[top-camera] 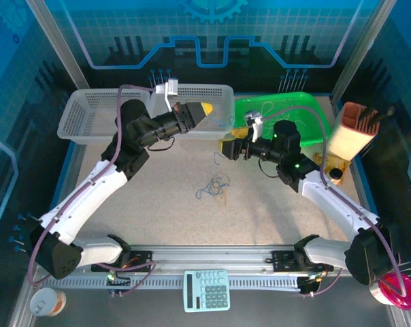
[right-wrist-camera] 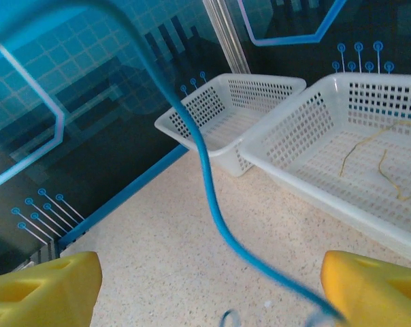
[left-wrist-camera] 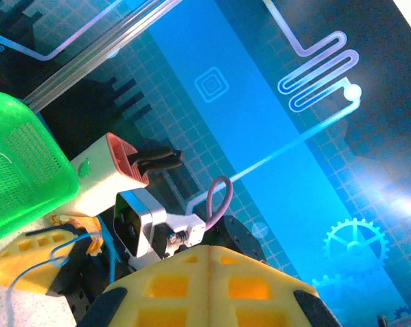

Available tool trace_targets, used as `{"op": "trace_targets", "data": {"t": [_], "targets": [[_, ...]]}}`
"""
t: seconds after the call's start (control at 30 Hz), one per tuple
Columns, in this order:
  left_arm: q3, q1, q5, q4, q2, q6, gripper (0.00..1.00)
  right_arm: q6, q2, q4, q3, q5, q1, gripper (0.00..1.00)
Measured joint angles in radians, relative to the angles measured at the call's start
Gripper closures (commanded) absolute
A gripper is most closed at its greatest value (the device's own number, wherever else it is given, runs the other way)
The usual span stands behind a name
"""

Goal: Untangle the cables

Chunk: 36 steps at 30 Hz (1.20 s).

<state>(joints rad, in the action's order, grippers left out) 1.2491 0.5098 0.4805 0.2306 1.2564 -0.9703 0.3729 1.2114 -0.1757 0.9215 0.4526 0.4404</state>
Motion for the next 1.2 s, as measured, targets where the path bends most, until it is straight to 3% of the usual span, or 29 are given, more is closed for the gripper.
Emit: {"op": "trace_targets", "data": {"t": [0.1, 0.2, 0.33, 0.43, 0.6, 0.8, 0.87, 0.97, 1.1, 1.2], "targets": [[0.013, 0.005, 0.003, -0.001, 0.004, -0.008, 1.0, -0.008, 0.042, -0.025, 0.05, -0.004, 0.003, 0.18], [0.027, 0.006, 0.008, 0.002, 0.012, -0.024, 1.0, -0.017, 0.093, -0.061, 0.077, -0.019, 0.006, 0.3], [0.055, 0.006, 0.008, 0.0, 0.026, -0.026, 1.0, -0.002, 0.177, -0.119, 0.079, -0.045, 0.004, 0.64], [0.088, 0.005, 0.008, -0.002, 0.034, -0.026, 1.0, 0.031, 0.233, -0.168, 0.055, -0.053, 0.003, 0.79], [0.147, -0.02, 0.011, -0.001, 0.04, -0.026, 1.0, 0.089, 0.289, -0.239, -0.004, -0.053, 0.004, 0.85], [0.209, -0.124, 0.015, -0.001, 0.051, -0.026, 1.0, 0.128, 0.313, -0.297, -0.074, -0.06, 0.005, 0.97], [0.222, -0.166, 0.015, -0.002, 0.052, -0.026, 1.0, 0.14, 0.316, -0.307, -0.092, -0.061, 0.005, 0.96], [0.238, -0.233, 0.015, -0.002, 0.053, -0.026, 1.0, 0.153, 0.32, -0.32, -0.106, -0.061, 0.006, 0.84], [0.254, -0.308, 0.018, -0.002, 0.059, -0.026, 1.0, 0.167, 0.32, -0.33, -0.107, -0.058, 0.019, 0.41], [0.256, -0.358, 0.019, -0.001, 0.061, -0.026, 1.0, 0.158, 0.32, -0.304, -0.101, -0.053, 0.034, 0.29]]}}
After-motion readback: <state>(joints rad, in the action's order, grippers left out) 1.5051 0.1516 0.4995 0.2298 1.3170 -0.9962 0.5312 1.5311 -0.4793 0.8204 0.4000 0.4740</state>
